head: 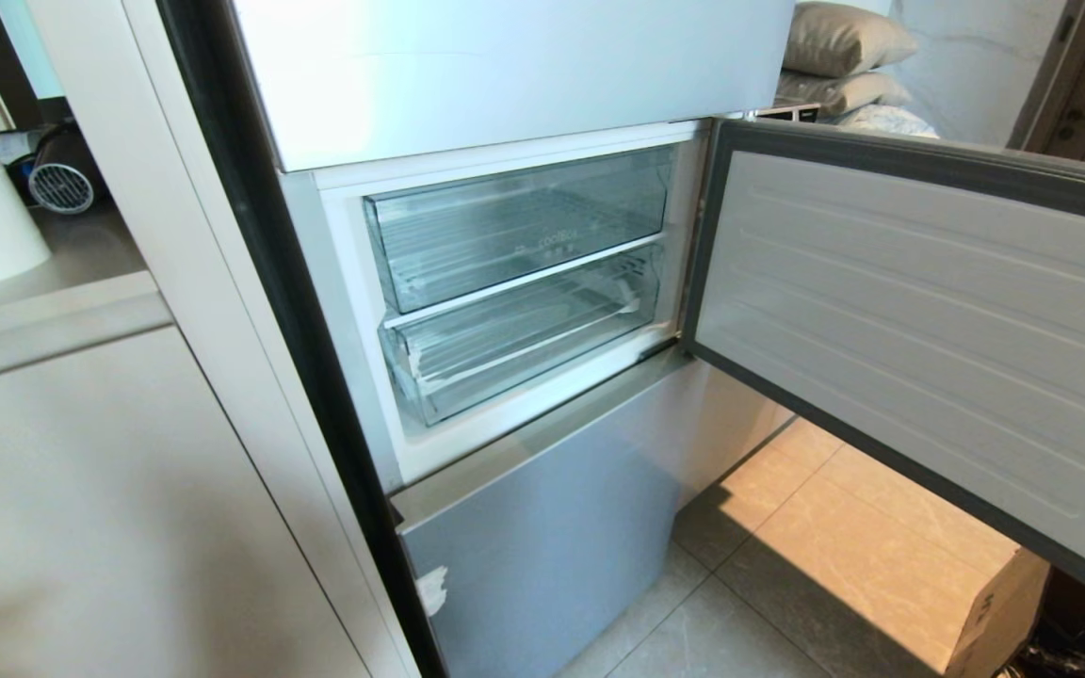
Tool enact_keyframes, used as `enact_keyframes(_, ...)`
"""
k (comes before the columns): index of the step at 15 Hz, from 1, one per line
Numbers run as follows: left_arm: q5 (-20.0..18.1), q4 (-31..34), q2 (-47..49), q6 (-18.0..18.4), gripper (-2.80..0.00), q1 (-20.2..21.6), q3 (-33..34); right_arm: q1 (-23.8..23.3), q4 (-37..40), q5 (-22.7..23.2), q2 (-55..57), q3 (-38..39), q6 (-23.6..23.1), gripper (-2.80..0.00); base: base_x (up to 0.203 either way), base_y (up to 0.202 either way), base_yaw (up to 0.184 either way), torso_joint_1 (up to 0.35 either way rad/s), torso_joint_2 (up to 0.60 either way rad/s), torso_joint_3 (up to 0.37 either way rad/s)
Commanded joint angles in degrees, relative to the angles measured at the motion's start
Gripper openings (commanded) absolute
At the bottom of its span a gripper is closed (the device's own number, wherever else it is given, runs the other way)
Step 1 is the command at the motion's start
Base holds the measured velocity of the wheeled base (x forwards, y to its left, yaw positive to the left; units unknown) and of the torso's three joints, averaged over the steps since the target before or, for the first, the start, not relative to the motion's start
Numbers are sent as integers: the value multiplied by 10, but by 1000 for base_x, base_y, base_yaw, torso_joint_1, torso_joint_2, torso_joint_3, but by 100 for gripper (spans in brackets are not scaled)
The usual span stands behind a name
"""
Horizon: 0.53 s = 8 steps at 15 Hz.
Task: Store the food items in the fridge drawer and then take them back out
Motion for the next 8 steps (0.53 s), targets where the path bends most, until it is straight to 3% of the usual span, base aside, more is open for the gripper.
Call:
enact_keyframes(1,0,1,1,0,-280,0,0,0,0,0,1,0,0,-280,0,0,0,0,0,0)
enact_keyframes(8,0,1,1,0,-280,0,0,0,0,0,1,0,0,-280,0,0,0,0,0,0)
